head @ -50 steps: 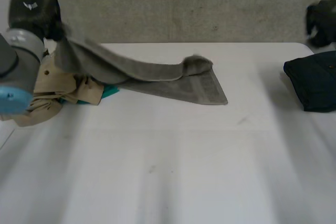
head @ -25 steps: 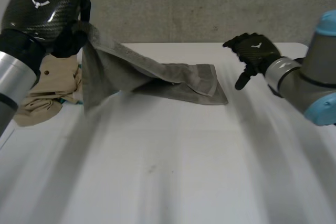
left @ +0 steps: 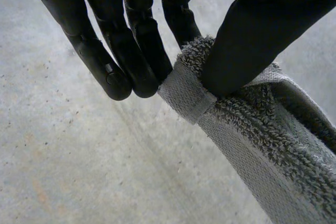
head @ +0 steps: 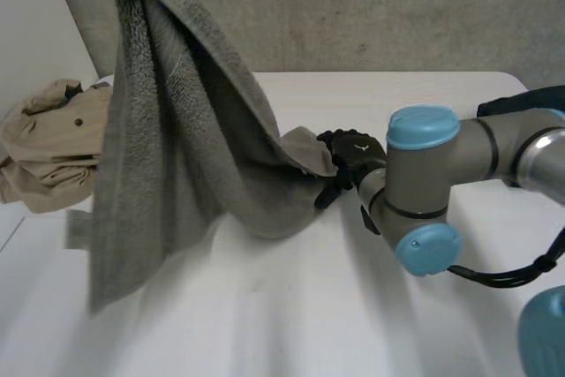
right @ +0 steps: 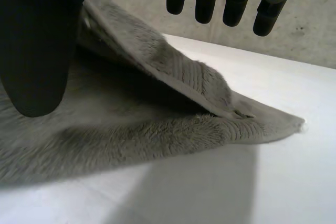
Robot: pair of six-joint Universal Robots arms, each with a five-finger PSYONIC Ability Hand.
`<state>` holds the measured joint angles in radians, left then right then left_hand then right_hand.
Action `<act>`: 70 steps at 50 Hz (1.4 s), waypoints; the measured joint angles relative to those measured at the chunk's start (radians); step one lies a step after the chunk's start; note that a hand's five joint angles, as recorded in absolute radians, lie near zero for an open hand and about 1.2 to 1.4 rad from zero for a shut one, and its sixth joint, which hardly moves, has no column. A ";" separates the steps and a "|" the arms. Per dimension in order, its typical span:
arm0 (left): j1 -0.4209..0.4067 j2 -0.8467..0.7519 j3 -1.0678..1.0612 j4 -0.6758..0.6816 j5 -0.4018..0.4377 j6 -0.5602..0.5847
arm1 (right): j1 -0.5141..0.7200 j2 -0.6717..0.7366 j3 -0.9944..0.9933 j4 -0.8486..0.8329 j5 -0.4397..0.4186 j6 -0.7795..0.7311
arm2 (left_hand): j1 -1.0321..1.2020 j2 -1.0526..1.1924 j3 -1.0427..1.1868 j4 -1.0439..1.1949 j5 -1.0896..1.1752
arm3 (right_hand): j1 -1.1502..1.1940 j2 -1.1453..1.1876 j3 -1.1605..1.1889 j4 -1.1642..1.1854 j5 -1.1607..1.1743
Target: Fold the laundry.
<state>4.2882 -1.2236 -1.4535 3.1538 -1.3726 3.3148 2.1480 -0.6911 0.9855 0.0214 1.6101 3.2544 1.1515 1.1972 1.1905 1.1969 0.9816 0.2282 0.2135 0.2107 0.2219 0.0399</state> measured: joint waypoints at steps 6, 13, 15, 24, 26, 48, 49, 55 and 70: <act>-0.037 0.011 0.024 -0.013 -0.019 -0.010 | 0.026 0.068 -0.060 -0.007 0.041 0.030 | 0.000 0.000 0.000 0.000 0.000 | 0.000 0.000 0.000 0.000 0.000; -0.066 0.011 0.047 -0.024 -0.046 -0.009 | 0.066 0.111 -0.094 -0.011 0.044 0.027 | 0.000 0.000 0.000 0.000 0.000 | 0.378 0.394 0.374 0.356 0.374; -0.068 0.011 0.049 -0.028 -0.051 -0.008 | 0.066 0.114 -0.100 -0.020 0.044 0.016 | 0.000 0.000 0.000 0.000 0.000 | 0.724 0.739 0.724 0.685 0.701; -0.006 0.019 0.023 -0.038 -0.060 -0.003 | -0.044 -0.001 -0.072 -0.032 0.051 -0.139 | 0.000 0.000 0.000 0.000 0.000 | 0.912 0.969 0.972 0.972 0.949; 0.027 0.020 0.015 -0.040 -0.061 -0.003 | -0.082 -0.054 -0.057 -0.021 0.034 -0.196 | 0.000 0.000 0.000 0.000 0.000 | 0.912 0.969 0.972 0.972 0.949; 0.405 -0.395 -0.105 -0.133 0.035 0.109 | -0.528 -0.581 0.061 0.600 -0.303 -0.891 | -0.001 0.000 0.000 0.000 0.000 | 0.912 0.969 0.980 0.976 0.949; 0.394 -0.430 -0.091 -0.136 0.022 0.123 | -0.528 -0.567 0.058 0.605 -0.303 -0.904 | -0.001 0.000 0.000 0.000 0.000 | 0.912 0.969 0.980 0.976 0.949; 0.306 -0.652 0.067 -0.137 -0.057 0.174 | -0.496 -0.430 0.000 0.589 -0.276 -0.967 | -0.001 0.000 0.000 0.000 0.000 | 0.912 0.969 0.980 0.976 0.965; 0.185 -1.003 0.850 0.225 -0.237 0.135 | -0.406 -0.238 -0.363 -0.069 -0.092 -0.784 | -0.001 0.000 0.000 0.001 0.000 | 0.912 0.969 0.980 0.977 0.970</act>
<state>4.4735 -2.2268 -0.6034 3.3788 -1.6094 3.4502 1.7425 -0.9290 0.6226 -0.0472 1.5184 2.4704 1.1508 1.1973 1.1905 1.1975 0.9816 1.1406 1.1825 1.1911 1.1984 1.0101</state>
